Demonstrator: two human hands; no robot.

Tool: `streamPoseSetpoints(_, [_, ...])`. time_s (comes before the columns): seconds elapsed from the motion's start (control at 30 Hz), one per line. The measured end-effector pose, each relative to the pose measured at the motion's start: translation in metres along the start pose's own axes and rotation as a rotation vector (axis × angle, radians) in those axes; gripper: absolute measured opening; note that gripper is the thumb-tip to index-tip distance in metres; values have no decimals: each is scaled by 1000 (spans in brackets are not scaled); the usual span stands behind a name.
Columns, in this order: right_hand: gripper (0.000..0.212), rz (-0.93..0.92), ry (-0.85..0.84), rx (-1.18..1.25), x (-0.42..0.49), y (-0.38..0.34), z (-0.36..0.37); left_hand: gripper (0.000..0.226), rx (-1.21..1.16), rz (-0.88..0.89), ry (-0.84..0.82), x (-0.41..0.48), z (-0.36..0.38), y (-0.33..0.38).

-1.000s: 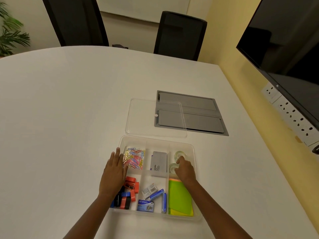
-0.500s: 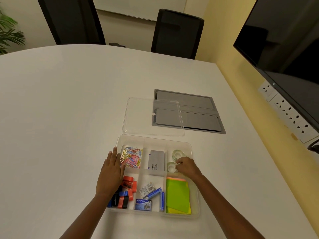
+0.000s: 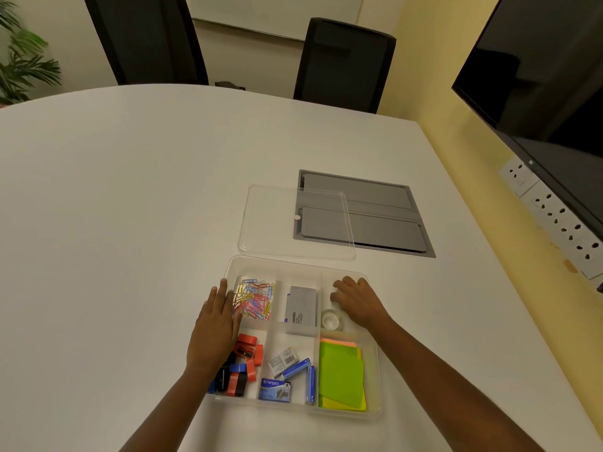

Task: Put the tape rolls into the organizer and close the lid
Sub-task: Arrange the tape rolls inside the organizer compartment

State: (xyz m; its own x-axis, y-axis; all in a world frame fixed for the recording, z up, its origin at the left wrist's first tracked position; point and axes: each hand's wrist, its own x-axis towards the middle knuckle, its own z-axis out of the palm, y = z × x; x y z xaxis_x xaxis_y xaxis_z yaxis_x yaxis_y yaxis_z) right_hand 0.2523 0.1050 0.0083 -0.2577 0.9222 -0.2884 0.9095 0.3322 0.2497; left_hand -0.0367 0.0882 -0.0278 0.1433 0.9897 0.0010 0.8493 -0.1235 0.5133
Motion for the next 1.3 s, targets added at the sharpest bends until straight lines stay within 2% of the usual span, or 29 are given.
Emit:
streamPoseSetpoints(0.1, [39,55,29,33,3,5,12,111,-7,-11,-20,0,0,1])
streamPoseSetpoints(0.27, [46,114,100,60,-6,-1,9,103,13,-3,-19,0,-1,1])
streamPoseSetpoints(0.33, [53,174,181,138,-15,-4,11,103,17,0,-23,0,0,0])
streamPoseSetpoints(0.4, [61,273,312,323,-26,-7,13,105,22,-4,-30,0,-1,0])
streamPoseSetpoints(0.47, [57,439,444,606,-40,-15,16,95,26,-8,-33,-1,-4,3])
streamPoseSetpoints(0.57, [52,719,389,1019,-60,-32,20,61,10,-36,-31,-2,-7,7])
streamPoseSetpoints(0.67, [45,789,335,1192,-71,-46,28,53,-14,-98,-16,-4,-11,11])
streamPoseSetpoints(0.8, [36,837,325,1229,-72,-48,30,47,-111,-147,-42,-6,-14,14])
streamPoseSetpoints(0.87, [34,840,322,1224,-68,-45,30,52,-154,-152,-44,-4,-13,11])
streamPoseSetpoints(1.07, [34,830,316,1217,-49,-30,24,60,-255,-178,-35,7,-15,16])
streamPoseSetpoints(1.3, [35,824,285,1204,-31,-13,20,59,-314,-208,-28,24,-15,25])
